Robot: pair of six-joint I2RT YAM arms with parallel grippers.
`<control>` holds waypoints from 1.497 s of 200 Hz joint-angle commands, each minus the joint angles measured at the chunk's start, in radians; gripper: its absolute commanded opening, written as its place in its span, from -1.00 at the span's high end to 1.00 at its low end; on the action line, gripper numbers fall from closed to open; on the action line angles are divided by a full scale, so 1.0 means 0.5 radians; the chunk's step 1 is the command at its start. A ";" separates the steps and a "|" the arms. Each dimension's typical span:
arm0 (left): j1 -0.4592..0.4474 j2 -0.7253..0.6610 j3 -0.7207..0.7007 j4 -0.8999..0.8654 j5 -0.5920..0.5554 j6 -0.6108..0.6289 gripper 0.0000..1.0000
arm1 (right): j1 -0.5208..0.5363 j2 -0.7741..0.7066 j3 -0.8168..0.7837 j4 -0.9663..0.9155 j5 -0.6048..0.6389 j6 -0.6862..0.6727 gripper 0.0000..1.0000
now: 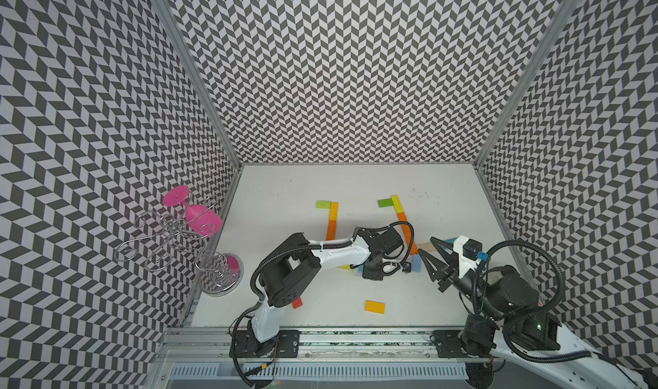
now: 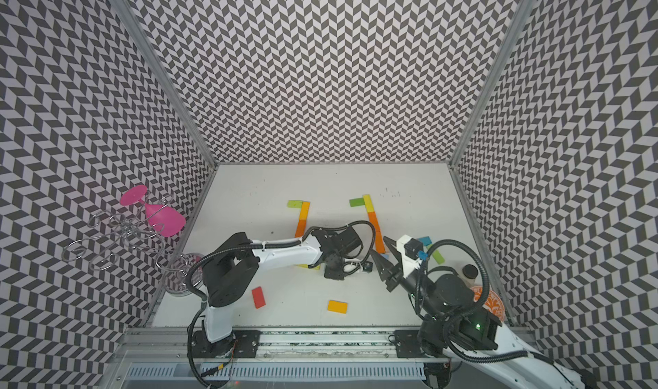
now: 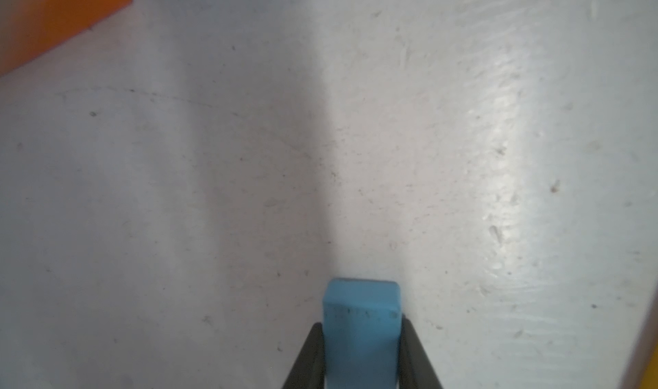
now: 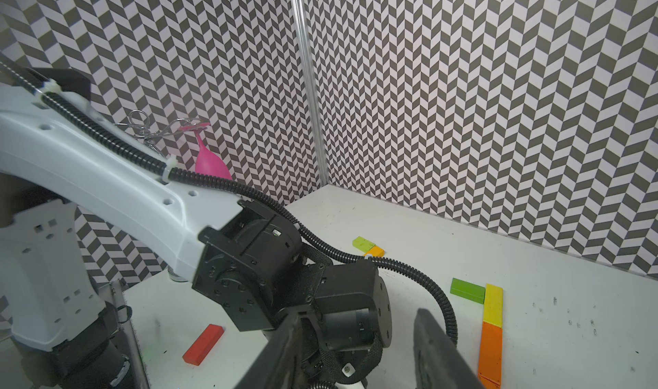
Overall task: Assemble a giraffe with building blocks
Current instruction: Assemble the building block at the center of the board.
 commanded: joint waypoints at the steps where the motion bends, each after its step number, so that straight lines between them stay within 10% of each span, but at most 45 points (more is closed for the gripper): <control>1: 0.025 -0.030 -0.067 -0.029 -0.012 0.033 0.47 | 0.014 0.043 -0.024 0.114 -0.038 0.003 0.01; 161: 0.072 -0.099 -0.143 0.026 -0.043 0.076 0.43 | 0.014 0.091 -0.024 0.140 -0.057 -0.003 0.01; 299: 0.055 -0.181 -0.147 0.048 -0.055 0.080 -0.12 | 0.014 0.119 -0.027 0.167 -0.057 -0.012 0.00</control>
